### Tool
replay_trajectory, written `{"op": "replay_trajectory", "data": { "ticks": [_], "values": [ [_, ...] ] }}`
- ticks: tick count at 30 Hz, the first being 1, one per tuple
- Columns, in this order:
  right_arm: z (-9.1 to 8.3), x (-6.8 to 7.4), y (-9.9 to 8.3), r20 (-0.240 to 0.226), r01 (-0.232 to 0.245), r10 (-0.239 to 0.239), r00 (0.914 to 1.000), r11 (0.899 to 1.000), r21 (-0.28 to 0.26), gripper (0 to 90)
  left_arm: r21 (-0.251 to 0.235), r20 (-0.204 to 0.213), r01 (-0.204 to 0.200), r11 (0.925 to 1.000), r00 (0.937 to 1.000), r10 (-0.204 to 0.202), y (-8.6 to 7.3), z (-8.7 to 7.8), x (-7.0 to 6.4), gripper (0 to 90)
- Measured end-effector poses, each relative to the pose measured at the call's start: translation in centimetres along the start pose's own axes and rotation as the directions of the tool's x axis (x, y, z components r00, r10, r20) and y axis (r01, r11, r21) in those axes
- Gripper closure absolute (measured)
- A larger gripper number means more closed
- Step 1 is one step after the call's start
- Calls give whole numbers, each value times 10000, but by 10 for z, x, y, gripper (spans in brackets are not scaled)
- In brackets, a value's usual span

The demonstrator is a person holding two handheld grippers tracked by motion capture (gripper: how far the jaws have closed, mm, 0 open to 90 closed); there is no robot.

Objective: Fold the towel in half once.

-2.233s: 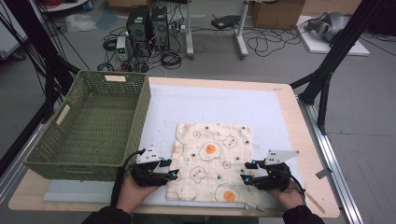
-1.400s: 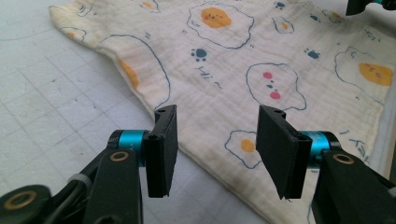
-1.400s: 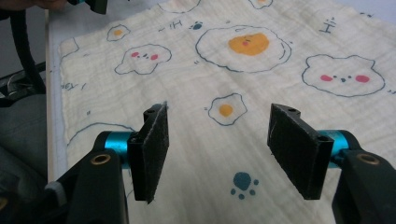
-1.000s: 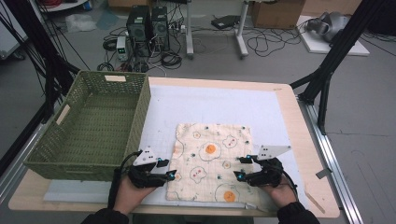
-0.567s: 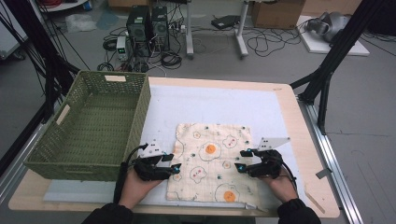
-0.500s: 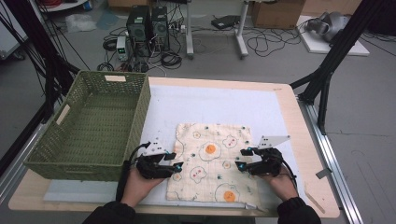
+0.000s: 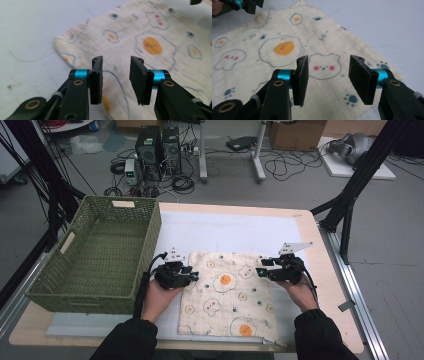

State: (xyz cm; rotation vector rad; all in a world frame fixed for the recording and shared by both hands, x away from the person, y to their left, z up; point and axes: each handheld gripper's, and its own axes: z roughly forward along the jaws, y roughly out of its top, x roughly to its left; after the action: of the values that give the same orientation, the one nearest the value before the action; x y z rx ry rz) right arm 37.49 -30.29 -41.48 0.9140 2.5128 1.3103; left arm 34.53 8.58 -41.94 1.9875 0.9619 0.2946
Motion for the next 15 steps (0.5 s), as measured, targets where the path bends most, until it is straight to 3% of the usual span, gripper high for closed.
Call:
{"op": "replay_trajectory", "data": {
  "ticks": [3, 5, 8, 13, 15],
  "values": [
    [5, -9, -2, 310, -310, 306, 9991, 9994, 140, 514, 62, -467, 228, 9997, 9987, -224, 5, 7, 6, 641],
    [10, -14, -4, 456, -344, 333, 9984, 9991, 242, 526, -104, -704, 812, 9966, 9942, -817, 4, 13, 13, 657],
    [16, -19, -7, 764, -482, 437, 9961, 9971, 585, 547, 214, -1162, 1153, 9931, 9869, -1121, 1, 22, 19, 657],
    [24, -23, -11, 1113, -646, 522, 9924, 9918, 1103, 612, 587, -1512, 1205, 9910, 9823, -1105, -3, 33, 21, 667],
    [26, -22, -11, 1316, -605, 457, 9902, 9920, 1107, 670, 489, -1742, 1076, 9930, 9799, -976, -3, 34, 20, 725]
  ]
}}
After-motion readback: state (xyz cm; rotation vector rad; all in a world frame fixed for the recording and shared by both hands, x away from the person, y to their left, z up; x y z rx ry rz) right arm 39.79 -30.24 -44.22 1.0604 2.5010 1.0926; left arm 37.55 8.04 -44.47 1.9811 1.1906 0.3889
